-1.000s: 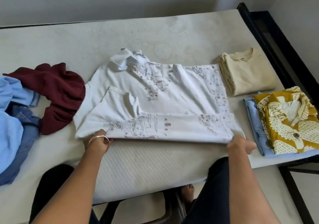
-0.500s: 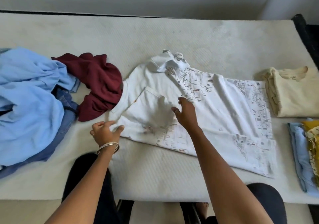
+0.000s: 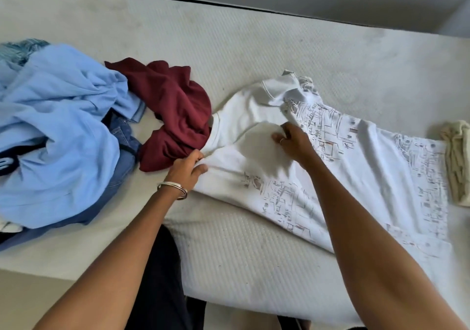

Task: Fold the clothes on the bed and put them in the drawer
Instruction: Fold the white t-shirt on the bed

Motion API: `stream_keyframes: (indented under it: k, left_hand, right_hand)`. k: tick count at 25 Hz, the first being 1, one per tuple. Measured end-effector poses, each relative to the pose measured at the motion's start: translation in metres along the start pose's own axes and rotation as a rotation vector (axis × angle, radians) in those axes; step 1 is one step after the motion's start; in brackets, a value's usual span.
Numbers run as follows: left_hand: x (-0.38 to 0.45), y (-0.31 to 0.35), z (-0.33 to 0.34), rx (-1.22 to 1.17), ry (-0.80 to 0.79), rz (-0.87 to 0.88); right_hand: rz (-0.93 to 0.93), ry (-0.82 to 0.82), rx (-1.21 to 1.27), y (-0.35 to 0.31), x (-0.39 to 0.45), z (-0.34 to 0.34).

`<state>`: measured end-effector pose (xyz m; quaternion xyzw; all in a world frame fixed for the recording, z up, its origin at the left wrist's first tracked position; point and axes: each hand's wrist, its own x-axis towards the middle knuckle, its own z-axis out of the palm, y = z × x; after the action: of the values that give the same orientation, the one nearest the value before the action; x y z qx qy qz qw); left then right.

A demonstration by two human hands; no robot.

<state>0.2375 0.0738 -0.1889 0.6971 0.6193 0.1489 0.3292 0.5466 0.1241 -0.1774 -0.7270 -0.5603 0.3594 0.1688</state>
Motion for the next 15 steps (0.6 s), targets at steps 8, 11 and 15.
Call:
stream_keyframes:
  k: [8,11,15]
  left_hand:
    - [0.006,-0.013,0.012,-0.002,-0.025,-0.143]
    - [0.004,-0.024,0.005,-0.148,-0.093,-0.160]
    - [0.007,-0.046,-0.005,-0.309,-0.286,-0.113]
  right_hand:
    - [-0.231,0.126,0.099,-0.002,-0.026,-0.029]
    - [-0.409,0.172,-0.094,0.013,-0.088,-0.025]
    - [-0.191,0.323,-0.340,0.084,-0.175,0.008]
